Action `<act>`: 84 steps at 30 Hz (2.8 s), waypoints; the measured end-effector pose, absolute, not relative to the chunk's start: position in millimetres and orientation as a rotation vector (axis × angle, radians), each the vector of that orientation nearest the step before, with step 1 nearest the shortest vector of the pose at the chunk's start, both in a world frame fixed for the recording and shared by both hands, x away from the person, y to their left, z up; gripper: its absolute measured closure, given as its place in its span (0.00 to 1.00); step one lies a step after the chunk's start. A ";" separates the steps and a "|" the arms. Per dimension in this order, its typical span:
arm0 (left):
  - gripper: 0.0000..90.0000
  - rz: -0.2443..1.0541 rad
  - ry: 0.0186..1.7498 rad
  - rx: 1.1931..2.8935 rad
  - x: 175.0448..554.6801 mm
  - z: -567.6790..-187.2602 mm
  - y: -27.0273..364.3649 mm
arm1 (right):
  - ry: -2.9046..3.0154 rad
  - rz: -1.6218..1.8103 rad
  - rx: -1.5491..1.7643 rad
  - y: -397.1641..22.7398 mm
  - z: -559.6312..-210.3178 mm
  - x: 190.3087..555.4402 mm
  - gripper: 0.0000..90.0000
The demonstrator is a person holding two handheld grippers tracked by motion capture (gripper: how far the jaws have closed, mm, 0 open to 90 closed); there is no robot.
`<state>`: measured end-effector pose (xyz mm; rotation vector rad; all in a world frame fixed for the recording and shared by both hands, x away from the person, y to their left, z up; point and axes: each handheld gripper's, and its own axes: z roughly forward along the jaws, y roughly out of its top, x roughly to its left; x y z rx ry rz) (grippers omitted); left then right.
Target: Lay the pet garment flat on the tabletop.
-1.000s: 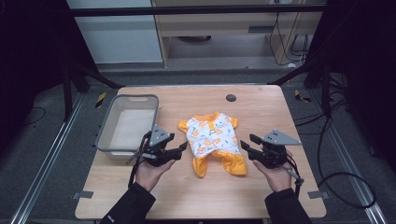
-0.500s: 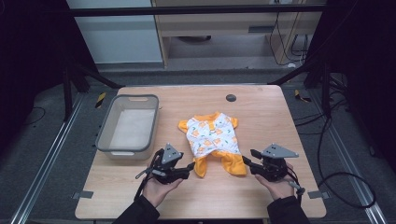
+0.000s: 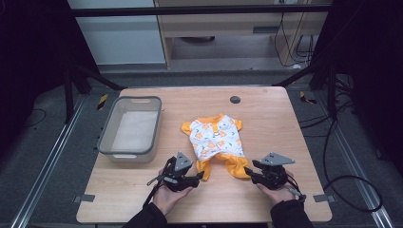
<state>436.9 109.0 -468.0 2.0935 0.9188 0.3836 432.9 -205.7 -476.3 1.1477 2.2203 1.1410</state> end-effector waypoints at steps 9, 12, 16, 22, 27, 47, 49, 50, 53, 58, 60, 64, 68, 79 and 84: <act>0.58 0.369 0.936 2.137 439.9 -481.1 98.4 | 2.252 1.100 1.172 -202.7 -486.5 439.0 0.62; 0.65 0.356 0.943 2.149 441.6 -484.3 96.6 | 2.261 1.092 1.191 -202.1 -488.3 440.1 0.65; 0.78 0.334 0.949 2.160 442.9 -487.0 96.7 | 2.302 1.069 1.188 -199.7 -491.8 441.2 0.71; 0.93 0.316 0.947 2.168 444.5 -487.2 97.9 | 2.324 1.037 1.195 -198.8 -494.1 443.0 0.84; 0.96 0.292 0.948 2.160 444.8 -484.5 100.8 | 2.343 1.038 1.202 -198.7 -492.4 443.2 0.92; 0.96 0.191 0.890 2.089 442.2 -444.7 147.4 | 2.271 1.240 1.155 -217.4 -455.7 428.4 0.93; 0.96 0.189 0.883 2.107 443.2 -444.6 150.1 | 2.266 1.238 1.160 -218.3 -455.4 428.5 0.93; 0.96 0.202 0.879 2.114 443.3 -444.5 151.0 | 2.261 1.239 1.164 -218.8 -455.4 428.5 0.92; 0.96 0.209 0.890 2.125 445.6 -445.9 152.3 | 2.255 1.226 1.171 -220.6 -456.8 429.9 0.93; 0.94 0.251 0.919 2.163 451.4 -452.8 152.3 | 2.239 1.199 1.196 -220.7 -461.0 436.1 0.92; 0.93 0.264 0.937 2.182 454.5 -457.4 152.1 | 2.233 1.185 1.199 -219.6 -464.5 440.4 0.92; 0.89 0.305 0.966 2.203 461.2 -465.8 150.6 | 2.247 1.128 1.200 -213.4 -473.1 448.7 0.90; 0.77 0.373 0.971 2.203 461.5 -467.3 151.1 | 2.235 1.067 1.187 -208.5 -478.4 453.2 0.85; 0.57 0.421 0.953 2.127 439.6 -447.5 161.8 | 2.169 1.197 1.101 -211.0 -462.8 430.7 0.73; 0.58 0.420 0.918 2.128 427.7 -445.5 156.9 | 2.211 1.206 1.076 -201.7 -464.8 422.4 0.68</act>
